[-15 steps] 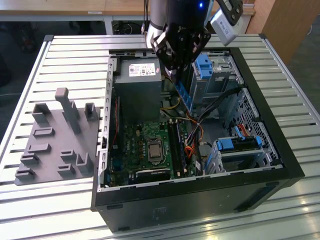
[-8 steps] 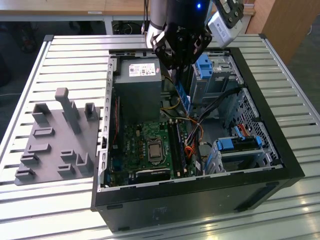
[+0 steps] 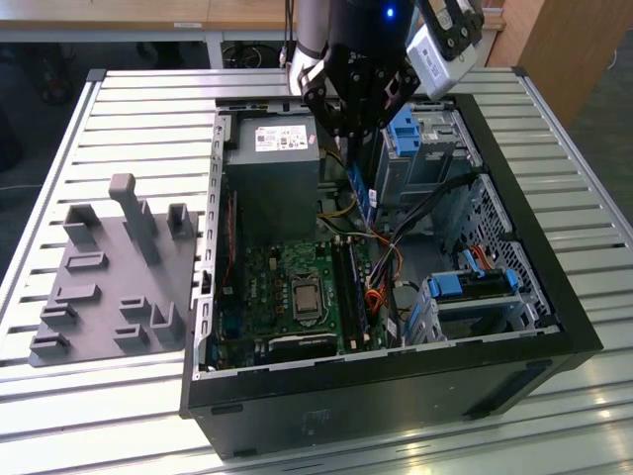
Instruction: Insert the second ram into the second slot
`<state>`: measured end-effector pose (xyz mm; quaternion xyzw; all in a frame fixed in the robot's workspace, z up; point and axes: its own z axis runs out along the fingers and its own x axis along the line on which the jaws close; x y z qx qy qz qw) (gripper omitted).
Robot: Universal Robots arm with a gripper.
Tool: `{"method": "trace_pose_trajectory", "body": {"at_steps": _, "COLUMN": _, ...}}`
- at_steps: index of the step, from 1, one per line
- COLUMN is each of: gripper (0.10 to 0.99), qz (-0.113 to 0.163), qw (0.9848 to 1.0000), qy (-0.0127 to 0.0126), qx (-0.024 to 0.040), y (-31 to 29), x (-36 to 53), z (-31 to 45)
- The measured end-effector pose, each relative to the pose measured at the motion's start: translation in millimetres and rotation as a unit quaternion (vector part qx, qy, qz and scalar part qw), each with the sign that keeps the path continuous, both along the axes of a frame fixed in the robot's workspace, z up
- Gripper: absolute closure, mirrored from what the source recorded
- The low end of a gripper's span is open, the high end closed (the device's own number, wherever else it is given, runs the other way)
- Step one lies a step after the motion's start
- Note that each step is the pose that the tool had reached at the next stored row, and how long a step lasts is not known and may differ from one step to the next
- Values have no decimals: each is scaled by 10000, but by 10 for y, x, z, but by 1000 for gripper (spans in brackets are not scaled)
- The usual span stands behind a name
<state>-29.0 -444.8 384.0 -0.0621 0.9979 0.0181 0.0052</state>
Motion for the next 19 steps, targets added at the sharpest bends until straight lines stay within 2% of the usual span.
{"method": "trace_pose_trajectory", "body": {"at_steps": 5, "gripper": 949, "qz": -132, "qw": 9999, "qy": 0, "qx": -2, "y": 1, "x": 0, "z": -6}}
{"method": "trace_pose_trajectory", "body": {"at_steps": 19, "gripper": 949, "qz": -134, "qw": 9999, "qy": 0, "qx": -4, "y": 0, "x": 0, "z": -35}}
